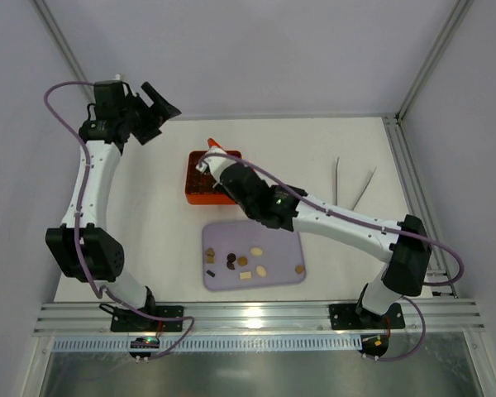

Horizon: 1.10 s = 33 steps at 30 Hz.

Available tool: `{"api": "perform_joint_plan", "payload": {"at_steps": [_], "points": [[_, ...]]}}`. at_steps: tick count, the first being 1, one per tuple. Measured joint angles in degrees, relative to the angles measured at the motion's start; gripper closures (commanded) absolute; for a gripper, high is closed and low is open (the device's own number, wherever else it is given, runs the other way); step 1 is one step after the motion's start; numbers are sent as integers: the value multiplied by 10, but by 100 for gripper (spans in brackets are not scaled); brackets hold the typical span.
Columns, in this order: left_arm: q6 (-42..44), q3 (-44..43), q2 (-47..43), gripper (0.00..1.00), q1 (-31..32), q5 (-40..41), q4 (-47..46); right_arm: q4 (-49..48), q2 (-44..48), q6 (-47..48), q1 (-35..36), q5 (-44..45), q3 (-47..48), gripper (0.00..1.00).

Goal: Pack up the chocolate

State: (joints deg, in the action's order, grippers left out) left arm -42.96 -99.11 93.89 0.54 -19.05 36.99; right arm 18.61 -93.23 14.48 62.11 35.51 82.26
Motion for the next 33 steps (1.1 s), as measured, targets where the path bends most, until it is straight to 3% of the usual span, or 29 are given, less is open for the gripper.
{"api": "perform_joint_plan", "payload": {"at_steps": [7, 12, 16, 25, 33], "points": [[19, 52, -103, 10, -4, 88, -29, 30, -22, -184, -177, -354, 120, 96], [35, 115, -120, 11, -4, 97, -61, -72, -108, -353, -281, -582, 150, 96], [50, 166, -98, 10, -4, 98, -69, -170, -209, -490, -310, -703, 150, 96], [75, 195, -33, 11, 1, 99, -90, -381, -361, -747, -326, -822, 137, 96], [85, 196, 18, 11, 11, 100, -107, -481, -396, -836, -335, -843, 137, 96]]}}
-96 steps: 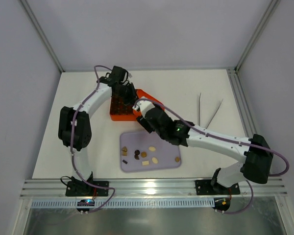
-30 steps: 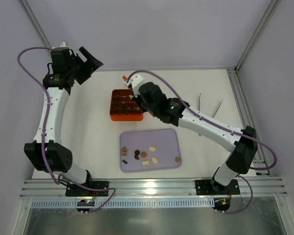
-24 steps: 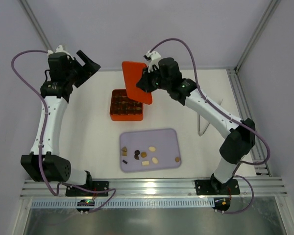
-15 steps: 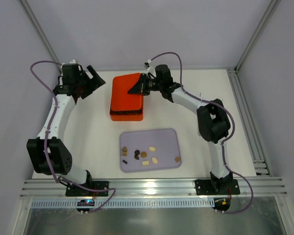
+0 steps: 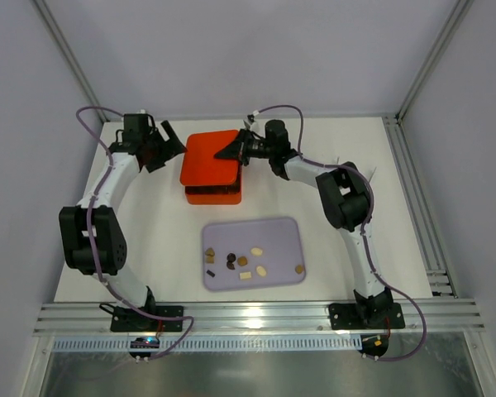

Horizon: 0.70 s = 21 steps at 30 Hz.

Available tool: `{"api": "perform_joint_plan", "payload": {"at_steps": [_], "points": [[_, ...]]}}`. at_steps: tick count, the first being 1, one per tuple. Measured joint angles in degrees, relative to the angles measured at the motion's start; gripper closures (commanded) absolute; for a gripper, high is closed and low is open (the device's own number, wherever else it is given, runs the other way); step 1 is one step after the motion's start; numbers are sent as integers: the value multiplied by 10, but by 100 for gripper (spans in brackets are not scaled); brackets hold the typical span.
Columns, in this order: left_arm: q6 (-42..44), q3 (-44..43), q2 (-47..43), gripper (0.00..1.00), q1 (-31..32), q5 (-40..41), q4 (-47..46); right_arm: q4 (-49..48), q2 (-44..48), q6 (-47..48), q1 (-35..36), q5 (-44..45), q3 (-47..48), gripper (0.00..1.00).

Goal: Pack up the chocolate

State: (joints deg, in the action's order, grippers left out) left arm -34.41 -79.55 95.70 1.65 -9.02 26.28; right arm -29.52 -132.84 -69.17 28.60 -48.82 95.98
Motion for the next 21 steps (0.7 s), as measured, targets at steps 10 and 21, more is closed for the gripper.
{"api": "perform_joint_plan", "payload": {"at_steps": [10, 21], "points": [[7, 3, 42, 11, 10, -4, -18, -21, -50, -23, -5, -6, 13, 96], [6, 20, 59, 12, 11, -26, -42, -22, -75, -32, -5, -17, 24, 96]]}}
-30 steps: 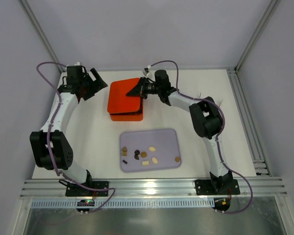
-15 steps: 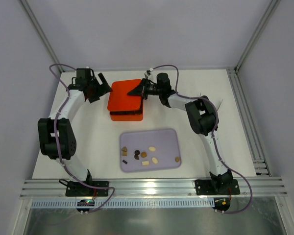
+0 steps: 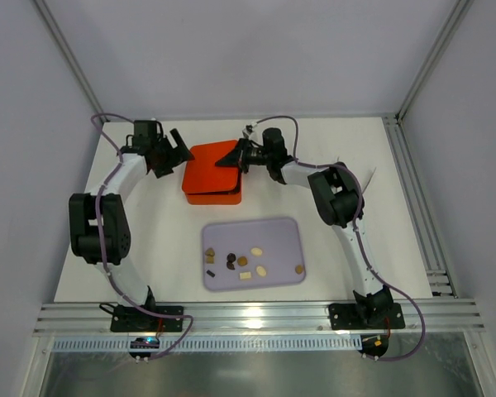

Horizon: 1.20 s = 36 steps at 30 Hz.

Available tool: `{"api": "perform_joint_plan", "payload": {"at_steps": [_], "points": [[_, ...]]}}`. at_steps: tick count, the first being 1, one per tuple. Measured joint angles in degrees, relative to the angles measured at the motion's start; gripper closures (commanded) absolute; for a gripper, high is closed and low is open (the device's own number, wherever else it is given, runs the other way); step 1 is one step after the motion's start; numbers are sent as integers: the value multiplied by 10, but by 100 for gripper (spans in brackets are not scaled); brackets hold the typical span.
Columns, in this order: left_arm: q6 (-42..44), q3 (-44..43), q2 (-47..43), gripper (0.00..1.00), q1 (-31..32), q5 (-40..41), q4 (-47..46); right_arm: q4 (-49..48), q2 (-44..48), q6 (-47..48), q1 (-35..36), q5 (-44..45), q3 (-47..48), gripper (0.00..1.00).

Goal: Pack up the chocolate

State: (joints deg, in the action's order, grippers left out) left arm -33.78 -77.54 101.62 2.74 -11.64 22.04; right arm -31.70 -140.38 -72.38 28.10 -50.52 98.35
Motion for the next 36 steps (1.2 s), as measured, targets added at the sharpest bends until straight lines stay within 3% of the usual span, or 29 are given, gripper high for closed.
{"api": "perform_joint_plan", "payload": {"at_steps": [17, 28, 36], "points": [[0, 14, 26, 14, 15, -14, -10, -37, -4, -28, -13, -13, -14, 85], [0, 14, 33, 14, 21, -15, -17, -39, -7, -30, -17, -17, -18, 85], [0, 14, 33, 13, 21, -15, -17, -104, -17, -85, -17, -21, -18, 86]]}}
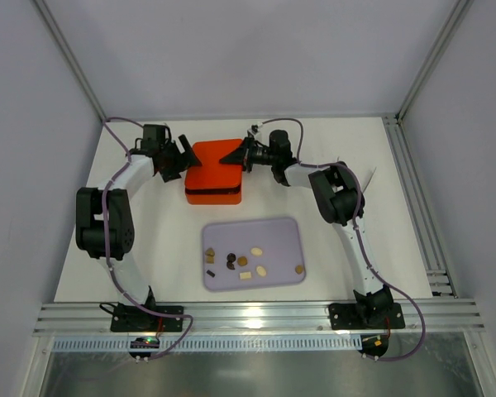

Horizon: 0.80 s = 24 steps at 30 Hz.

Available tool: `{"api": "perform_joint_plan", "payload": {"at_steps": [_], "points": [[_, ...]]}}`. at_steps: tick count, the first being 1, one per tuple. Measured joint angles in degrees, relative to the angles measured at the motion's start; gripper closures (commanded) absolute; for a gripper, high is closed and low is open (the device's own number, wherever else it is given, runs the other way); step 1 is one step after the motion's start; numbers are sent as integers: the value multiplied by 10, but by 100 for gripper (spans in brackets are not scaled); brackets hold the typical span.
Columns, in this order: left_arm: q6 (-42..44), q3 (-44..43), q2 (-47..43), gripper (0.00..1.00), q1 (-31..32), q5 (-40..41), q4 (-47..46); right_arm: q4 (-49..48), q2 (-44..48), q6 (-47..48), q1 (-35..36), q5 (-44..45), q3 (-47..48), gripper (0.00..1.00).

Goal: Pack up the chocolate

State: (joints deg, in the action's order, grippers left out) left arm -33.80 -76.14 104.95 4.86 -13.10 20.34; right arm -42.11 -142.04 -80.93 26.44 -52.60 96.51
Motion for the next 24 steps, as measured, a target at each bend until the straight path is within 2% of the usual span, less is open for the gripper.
{"api": "perform_joint_plan", "payload": {"at_steps": [24], "points": [[0, 10, 0, 12, 0, -15, -15, 62, -24, 35, 11, -10, 38, 86]]}}
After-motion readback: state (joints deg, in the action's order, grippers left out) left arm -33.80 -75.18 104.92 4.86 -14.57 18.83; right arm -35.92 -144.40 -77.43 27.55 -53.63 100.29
